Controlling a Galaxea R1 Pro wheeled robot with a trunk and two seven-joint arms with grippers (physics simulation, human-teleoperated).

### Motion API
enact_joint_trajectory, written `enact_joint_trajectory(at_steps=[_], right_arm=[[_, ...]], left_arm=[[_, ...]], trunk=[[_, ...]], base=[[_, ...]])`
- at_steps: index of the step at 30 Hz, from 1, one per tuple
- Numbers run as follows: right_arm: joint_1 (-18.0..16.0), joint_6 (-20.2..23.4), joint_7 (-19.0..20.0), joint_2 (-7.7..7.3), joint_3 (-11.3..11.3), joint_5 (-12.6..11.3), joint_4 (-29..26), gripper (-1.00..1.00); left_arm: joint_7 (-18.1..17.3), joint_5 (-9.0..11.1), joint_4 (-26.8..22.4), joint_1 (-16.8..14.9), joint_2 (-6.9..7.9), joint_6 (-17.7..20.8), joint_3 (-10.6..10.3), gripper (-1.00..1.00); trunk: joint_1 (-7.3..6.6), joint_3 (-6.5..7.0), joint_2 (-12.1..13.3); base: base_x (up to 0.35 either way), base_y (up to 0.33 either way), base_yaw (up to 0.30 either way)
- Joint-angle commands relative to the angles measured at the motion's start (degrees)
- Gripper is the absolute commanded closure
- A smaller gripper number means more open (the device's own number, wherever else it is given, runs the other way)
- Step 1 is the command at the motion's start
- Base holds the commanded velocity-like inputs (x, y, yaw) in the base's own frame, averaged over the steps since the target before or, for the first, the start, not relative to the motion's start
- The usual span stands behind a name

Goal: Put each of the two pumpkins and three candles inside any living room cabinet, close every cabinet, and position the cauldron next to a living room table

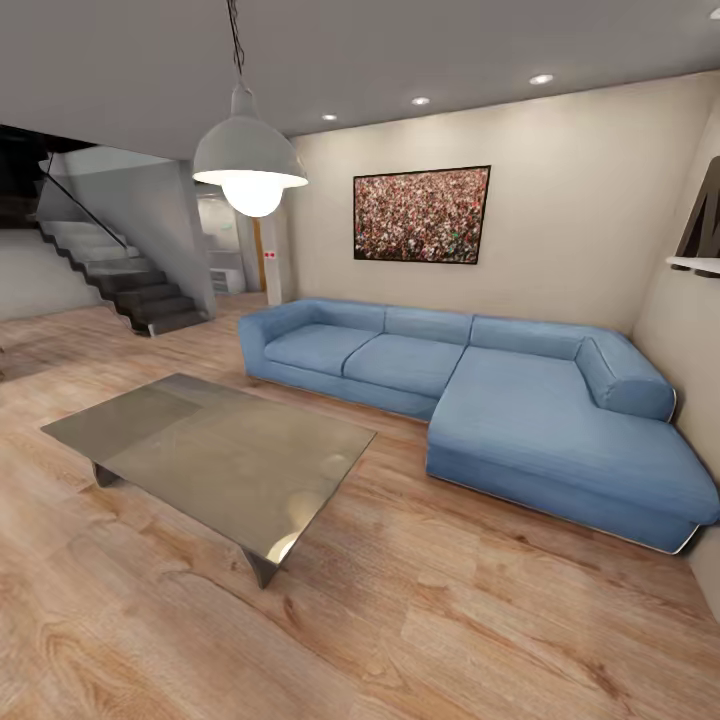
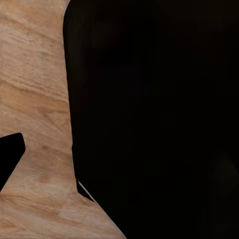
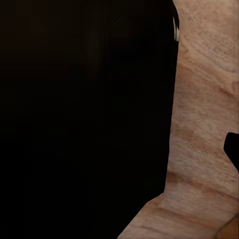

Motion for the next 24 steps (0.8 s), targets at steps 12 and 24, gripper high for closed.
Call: enact_joint_trajectory(at_steps=[12, 24], right_arm=[[-0.1, -0.4, -0.3, 0.97, -0.1, -0.1, -0.1, -1.00], [-0.1, -0.4, -0.3, 0.97, -0.2, -0.1, -0.1, -1.00]], left_arm=[[-0.1, -0.2, 0.1, -0.1, -0.46, -0.2, -0.1, -1.00], [-0.1, -0.2, 0.1, -0.1, -0.44, -0.2, -0.1, -1.00]], trunk=[[0.00, 0.00, 0.0], [0.00, 0.00, 0.0]], base=[[0.000, 0.000, 0.000], [0.000, 0.000, 0.000]])
